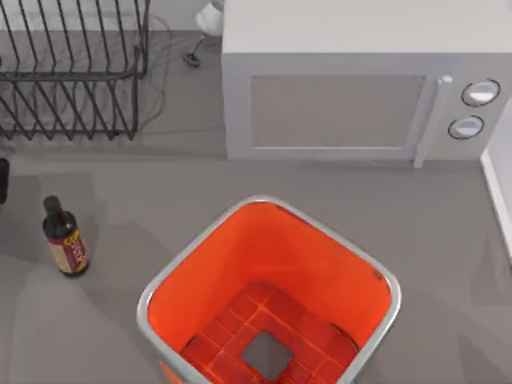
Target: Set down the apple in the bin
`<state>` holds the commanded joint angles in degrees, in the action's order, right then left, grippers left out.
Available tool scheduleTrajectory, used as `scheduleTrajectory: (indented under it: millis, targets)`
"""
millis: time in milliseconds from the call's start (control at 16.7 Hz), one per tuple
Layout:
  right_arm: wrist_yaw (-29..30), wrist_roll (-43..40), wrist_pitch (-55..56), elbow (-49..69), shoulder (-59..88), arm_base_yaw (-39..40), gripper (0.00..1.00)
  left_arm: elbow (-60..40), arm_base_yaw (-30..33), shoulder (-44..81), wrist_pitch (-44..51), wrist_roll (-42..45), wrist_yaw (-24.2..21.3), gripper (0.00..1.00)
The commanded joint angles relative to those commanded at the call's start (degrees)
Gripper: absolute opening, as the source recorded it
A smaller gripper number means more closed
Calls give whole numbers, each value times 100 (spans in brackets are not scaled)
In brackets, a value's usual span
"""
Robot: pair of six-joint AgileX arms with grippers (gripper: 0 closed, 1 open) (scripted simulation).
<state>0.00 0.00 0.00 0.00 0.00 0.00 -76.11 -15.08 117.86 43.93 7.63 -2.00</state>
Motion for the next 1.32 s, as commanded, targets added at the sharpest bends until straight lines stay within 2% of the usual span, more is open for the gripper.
scheduleTrajectory:
  millis: [300, 1080, 1320]
  targets:
    - [0, 0, 0, 0, 0, 0, 100, 70, 1, 76, -115, 0, -1, 100]
    - [0, 0, 0, 0, 0, 0, 100, 70, 1, 76, -115, 0, -1, 2]
    - [0, 0, 0, 0, 0, 0, 100, 70, 1, 76, -115, 0, -1, 0]
